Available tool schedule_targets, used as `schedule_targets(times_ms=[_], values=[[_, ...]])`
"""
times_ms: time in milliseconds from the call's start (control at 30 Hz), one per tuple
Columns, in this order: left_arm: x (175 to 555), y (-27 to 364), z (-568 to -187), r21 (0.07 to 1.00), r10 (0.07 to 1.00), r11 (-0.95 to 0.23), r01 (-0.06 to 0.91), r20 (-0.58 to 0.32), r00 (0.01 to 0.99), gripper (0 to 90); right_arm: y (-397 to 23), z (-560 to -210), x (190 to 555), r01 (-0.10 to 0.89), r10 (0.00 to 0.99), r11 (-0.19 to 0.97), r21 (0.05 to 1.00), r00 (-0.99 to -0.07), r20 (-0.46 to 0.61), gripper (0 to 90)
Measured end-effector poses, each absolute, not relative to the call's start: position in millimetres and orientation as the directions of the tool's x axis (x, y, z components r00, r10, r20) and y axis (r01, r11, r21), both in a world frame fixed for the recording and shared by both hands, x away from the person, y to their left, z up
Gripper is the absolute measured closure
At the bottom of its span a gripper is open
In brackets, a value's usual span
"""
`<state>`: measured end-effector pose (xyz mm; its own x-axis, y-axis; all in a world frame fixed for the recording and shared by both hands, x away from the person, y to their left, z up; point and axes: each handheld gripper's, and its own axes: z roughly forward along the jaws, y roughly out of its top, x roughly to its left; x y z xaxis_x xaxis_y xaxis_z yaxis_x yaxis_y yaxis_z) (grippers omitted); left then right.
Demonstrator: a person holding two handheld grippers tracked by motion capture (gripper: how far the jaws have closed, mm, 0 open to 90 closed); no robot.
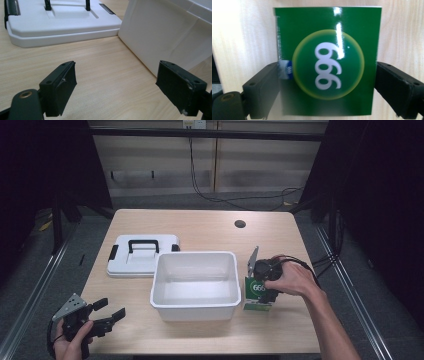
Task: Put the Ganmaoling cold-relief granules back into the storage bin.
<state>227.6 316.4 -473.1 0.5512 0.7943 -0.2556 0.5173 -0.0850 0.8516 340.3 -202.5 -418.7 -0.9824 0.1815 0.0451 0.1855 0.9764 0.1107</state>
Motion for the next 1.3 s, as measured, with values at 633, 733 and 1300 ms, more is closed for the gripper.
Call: schedule_targets(times_ms=[633, 733, 1300], values=[[227.2, 317.0, -473.0, 0.851, 0.793, -0.079, 0.519, -0.262, 0.550, 15.9, -188.6, -424.7, 342.9, 0.164, 0.162, 0.985, 0.055, -0.986, 0.039, 15.9], [227.4, 317.1, -473.1, 0.851, 0.794, -0.079, 0.520, -0.261, 0.549, 15.9, -189.1, -424.2, 342.5, 0.167, 0.164, 0.985, 0.052, -0.985, 0.046, 16.0], [227.6, 316.9, -473.0, 0.850, 0.795, -0.082, 0.520, -0.259, 0.548, 15.9, -202.3, -404.5, 338.4, 0.213, 0.211, 0.973, 0.088, -0.977, 0.031, 16.2]])
